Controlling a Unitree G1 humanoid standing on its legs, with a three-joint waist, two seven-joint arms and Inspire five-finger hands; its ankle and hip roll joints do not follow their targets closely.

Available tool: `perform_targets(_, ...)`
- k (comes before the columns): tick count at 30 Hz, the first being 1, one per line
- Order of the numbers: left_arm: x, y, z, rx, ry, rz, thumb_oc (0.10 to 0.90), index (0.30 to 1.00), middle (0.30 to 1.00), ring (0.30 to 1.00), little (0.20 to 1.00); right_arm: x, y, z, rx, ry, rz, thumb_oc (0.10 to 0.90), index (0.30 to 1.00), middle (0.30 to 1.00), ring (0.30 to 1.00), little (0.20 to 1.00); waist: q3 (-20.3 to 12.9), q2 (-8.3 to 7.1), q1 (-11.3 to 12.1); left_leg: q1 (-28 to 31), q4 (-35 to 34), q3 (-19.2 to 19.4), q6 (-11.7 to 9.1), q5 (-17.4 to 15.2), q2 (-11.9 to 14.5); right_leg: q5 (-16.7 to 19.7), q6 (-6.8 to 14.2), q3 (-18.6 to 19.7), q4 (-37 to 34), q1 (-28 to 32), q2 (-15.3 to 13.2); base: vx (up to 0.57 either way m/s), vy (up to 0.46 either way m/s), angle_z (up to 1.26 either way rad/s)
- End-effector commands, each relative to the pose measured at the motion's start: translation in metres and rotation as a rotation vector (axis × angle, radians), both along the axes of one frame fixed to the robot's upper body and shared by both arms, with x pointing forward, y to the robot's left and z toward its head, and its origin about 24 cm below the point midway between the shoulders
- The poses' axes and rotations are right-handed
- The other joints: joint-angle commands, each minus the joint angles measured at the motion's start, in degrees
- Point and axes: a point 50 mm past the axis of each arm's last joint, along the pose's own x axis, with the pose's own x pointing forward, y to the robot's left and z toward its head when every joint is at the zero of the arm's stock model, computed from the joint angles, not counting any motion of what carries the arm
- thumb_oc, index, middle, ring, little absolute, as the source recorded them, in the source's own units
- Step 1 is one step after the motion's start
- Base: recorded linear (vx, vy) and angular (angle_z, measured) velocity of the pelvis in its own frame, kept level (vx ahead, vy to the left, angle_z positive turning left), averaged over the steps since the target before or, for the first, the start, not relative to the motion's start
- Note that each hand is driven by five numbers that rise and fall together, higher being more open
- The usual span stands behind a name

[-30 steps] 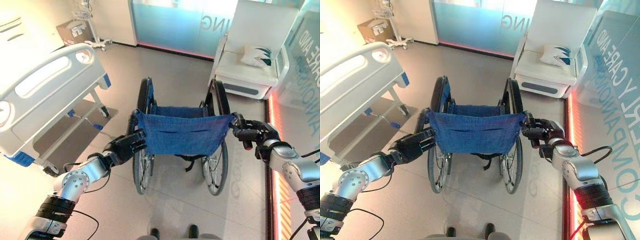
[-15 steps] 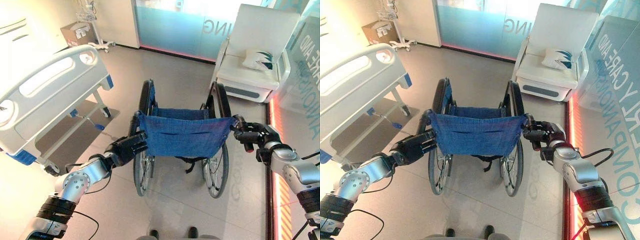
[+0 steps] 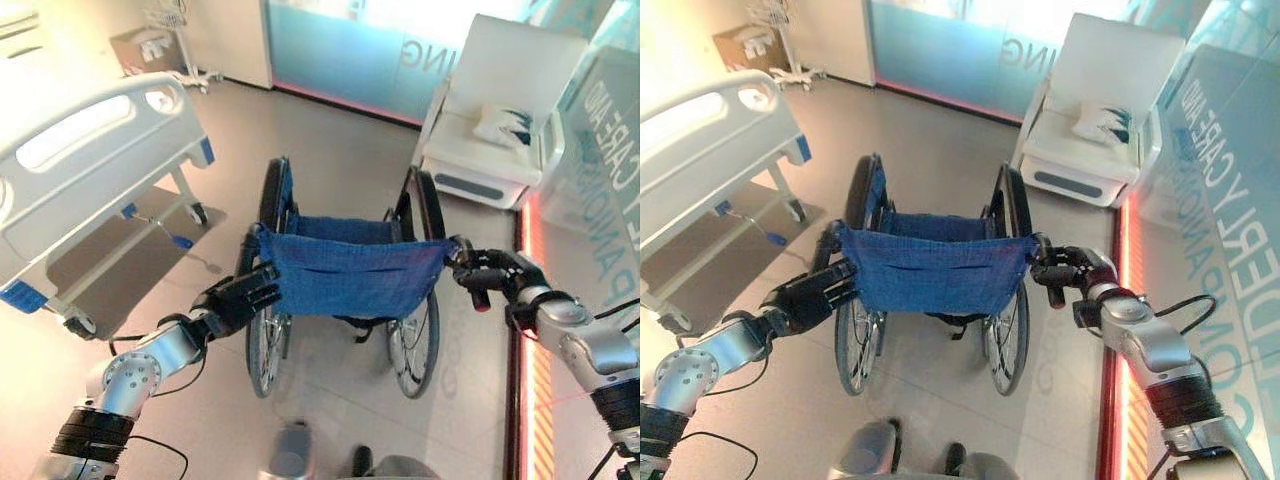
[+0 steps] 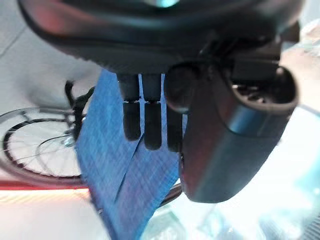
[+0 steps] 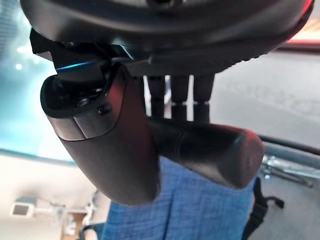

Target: Push the wheelchair next to the bed

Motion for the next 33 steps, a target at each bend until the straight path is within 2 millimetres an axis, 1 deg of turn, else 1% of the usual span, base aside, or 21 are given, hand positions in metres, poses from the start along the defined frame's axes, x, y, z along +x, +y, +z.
perform_targets(1,0.016,0.019,0.054,-0.049,-0.261,0.088,0.4,0.3,0.3,0.3,0.3,-0.001,0.025,0.023,-0.054,-0.083,0.279,0.4,0.3,0.3,0.3,0.3,-4.1,1.08,0.8,-7.5,-11.5,-0.4,0.9,20.7,-0.8,-2.8,1.0,-1.0,0.7,8.8,6.8,0.39,0.128,-0.56)
perform_targets(2,0.016,0.02,0.055,-0.049,-0.262,0.092,0.4,0.3,0.3,0.3,0.3,-0.001,0.023,0.024,-0.056,-0.083,0.279,0.4,0.3,0.3,0.3,0.3,-4.2,1.06,0.8,-7.7,-11.3,-0.3,0.9,20.7,-0.9,-3.1,1.0,-0.9,0.7,9.1,6.7,0.34,0.168,-0.77)
perform_targets(3,0.016,0.024,0.059,-0.052,-0.272,0.104,0.4,0.3,0.3,0.3,0.3,0.001,0.019,0.029,-0.064,-0.087,0.27,0.4,0.3,0.3,0.3,0.3,-4.9,0.81,0.8,-6.7,-10.7,0.5,1.9,17.3,-1.2,-4.3,1.5,-0.9,1.3,9.3,5.9,0.35,0.215,-0.67)
perform_targets(6,0.02,0.027,0.063,-0.048,-0.285,0.116,0.4,0.3,0.3,0.3,0.3,0.003,0.015,0.033,-0.056,-0.103,0.26,0.4,0.3,0.3,0.3,0.3,-5.8,0.52,1.0,-6.9,-5.8,0.5,2.7,15.2,-2.1,-7.5,2.2,-1.4,3.7,9.9,4.6,0.38,0.226,-0.43)
perform_targets(8,0.021,0.028,0.064,-0.022,-0.278,0.102,0.4,0.3,0.3,0.3,0.3,0.002,0.014,0.034,-0.036,-0.106,0.248,0.4,0.3,0.3,0.3,0.3,-6.7,-0.45,1.5,-7.4,-2.2,1.0,3.8,13.2,-3.7,-6.9,3.5,-2.6,6.6,10.4,3.1,0.41,0.2,-0.01)
perform_targets(9,0.021,0.029,0.065,-0.003,-0.272,0.092,0.4,0.3,0.3,0.3,0.3,0.002,0.014,0.034,-0.027,-0.108,0.24,0.4,0.3,0.3,0.3,0.3,-7.4,-1.08,1.8,-7.4,-1.2,1.3,4.6,12.4,-4.6,-4.7,4.6,-3.7,9.9,9.8,2.1,0.44,0.224,-0.3)
perform_targets(10,0.021,0.032,0.068,0.017,-0.278,0.083,0.4,0.3,0.3,0.3,0.3,0.001,0.015,0.036,-0.025,-0.114,0.24,0.4,0.3,0.3,0.3,0.3,-8.1,-1.3,2.0,-7.0,-0.6,1.6,5.9,11.6,-5.6,-0.5,6.4,-4.4,17.9,8.2,1.3,0.44,0.229,-0.33)
perform_targets(11,0.021,0.034,0.07,0.021,-0.28,0.083,0.4,0.3,0.3,0.3,0.3,0.001,0.015,0.037,-0.025,-0.116,0.242,0.4,0.3,0.3,0.3,0.3,-8.2,-1.44,2.0,-6.8,-0.5,1.6,6.3,11.3,-6.0,0.9,7.0,-4.3,19.9,7.7,1.1,0.4,0.243,-0.36)
perform_targets(12,0.021,0.04,0.08,0.033,-0.292,0.085,0.4,0.3,0.3,0.3,0.3,0.001,0.019,0.041,-0.027,-0.126,0.249,0.4,0.3,0.3,0.3,0.3,-9.0,-1.1,2.1,-5.7,-1.0,0.9,7.7,10.9,-6.9,8.2,9.4,-3.2,27.0,4.0,1.9,0.34,0.185,-0.12)
perform_targets(14,0.023,0.045,0.087,0.037,-0.305,0.089,0.4,0.3,0.3,0.3,0.3,0.003,0.022,0.043,-0.03,-0.141,0.258,0.4,0.3,0.3,0.3,0.3,-9.2,-1.2,1.8,-4.4,-0.9,0.3,8.6,9.6,-8.3,9.6,10.1,-2.8,30.9,0.8,1.3,0.34,0.16,-0.02)
perform_targets(16,0.027,0.048,0.097,0.037,-0.329,0.083,0.4,0.3,0.3,0.3,0.3,0.01,0.026,0.048,-0.031,-0.166,0.261,0.4,0.3,0.3,0.3,0.3,-9.1,-0.55,1.7,-3.9,-0.4,-0.5,9.1,8.9,-9.3,7.2,8.6,-4.1,28.8,-2.3,0.2,0.3,0.096,-0.25)
perform_targets(19,0.029,0.051,0.107,0.043,-0.365,0.081,0.4,0.3,0.3,0.3,0.3,0.015,0.032,0.061,-0.034,-0.2,0.27,0.4,0.3,0.3,0.3,0.3,-7.8,0.05,1.3,-4.1,2.4,-1.0,8.9,7.2,-10.4,3.4,6.1,-5.8,17.5,-4.6,-0.8,0.23,-0.013,-0.24)
perform_targets(20,0.033,0.053,0.109,0.05,-0.396,0.081,0.4,0.3,0.3,0.3,0.3,0.018,0.034,0.068,-0.045,-0.226,0.279,0.4,0.3,0.3,0.3,0.3,-6.4,0.56,0.6,-3.2,3.5,-2.0,8.5,5.7,-10.6,2.4,4.9,-6.1,10.9,-6.7,-1.4,0.2,-0.048,-0.28)
perform_targets(21,0.034,0.053,0.11,0.051,-0.404,0.08,0.4,0.3,0.3,0.3,0.3,0.019,0.034,0.071,-0.048,-0.233,0.284,0.4,0.3,0.3,0.3,0.3,-5.9,0.72,0.4,-2.8,3.8,-2.4,8.5,5.2,-10.6,2.4,4.7,-6.0,9.1,-7.0,-1.5,0.16,-0.061,-0.26)
perform_targets(22,0.037,0.05,0.112,0.051,-0.423,0.078,0.4,0.3,0.3,0.3,0.3,0.02,0.034,0.076,-0.053,-0.252,0.288,0.4,0.3,0.3,0.3,0.3,-4.8,0.98,-0.4,-1.7,4.3,-3.3,8.5,4.3,-10.7,3.1,4.6,-5.3,5.8,-8.3,-1.7,0.2,-0.089,0.04)
perform_targets(23,0.04,0.045,0.116,0.048,-0.442,0.073,0.4,0.3,0.3,0.3,0.3,0.021,0.034,0.084,-0.057,-0.276,0.291,0.4,0.3,0.3,0.3,0.3,-3.1,0.79,-1.9,-0.5,5.7,-4.1,8.7,1.9,-11.2,6.6,5.5,-3.5,2.5,-11.9,-2.6,0.19,-0.089,0.31)
perform_targets(24,0.041,0.044,0.116,0.046,-0.442,0.072,0.4,0.3,0.3,0.3,0.3,0.021,0.034,0.085,-0.058,-0.278,0.292,0.4,0.3,0.3,0.3,0.3,-2.9,0.76,-2.1,-0.3,6.1,-4.2,8.8,1.3,-11.3,7.5,5.8,-3.1,1.9,-12.4,-2.7,0.32,-0.122,0.93)
perform_targets(26,0.041,0.039,0.112,0.046,-0.421,0.077,0.4,0.3,0.3,0.3,0.3,0.019,0.033,0.087,-0.054,-0.27,0.304,0.4,0.3,0.3,0.3,0.3,-2.0,-0.5,-4.4,2.5,9.1,-4.4,9.5,-4.3,-12.0,13.7,8.6,-0.1,-5.6,-16.9,-4.4,0.61,-0.179,0.89)
perform_targets(27,0.04,0.038,0.108,0.048,-0.411,0.079,0.4,0.3,0.3,0.3,0.3,0.018,0.032,0.087,-0.052,-0.263,0.309,0.4,0.3,0.3,0.3,0.3,-2.1,-0.87,-4.8,3.7,10.3,-4.4,9.8,-6.4,-11.9,15.0,9.3,0.3,-7.6,-17.5,-5.0,0.64,-0.186,0.19)
perform_targets(30,0.037,0.037,0.105,0.046,-0.405,0.089,0.4,0.3,0.3,0.3,0.3,0.014,0.031,0.09,-0.05,-0.262,0.314,0.4,0.3,0.3,0.3,0.3,-2.5,-1.12,-5.4,6.5,12.3,-4.4,10.0,-9.1,-11.0,15.2,9.5,0.4,-6.4,-17.8,-4.9,0.52,-0.171,0.31)
perform_targets(33,0.034,0.038,0.097,0.025,-0.403,0.081,0.4,0.3,0.3,0.3,0.3,0.015,0.029,0.092,-0.046,-0.26,0.306,0.4,0.3,0.3,0.3,0.3,-4.8,-0.95,-5.3,7.9,16.3,-5.0,8.8,-6.4,-10.2,13.1,7.9,-0.2,-4.1,-15.8,-3.7,0.51,-0.187,0.6)
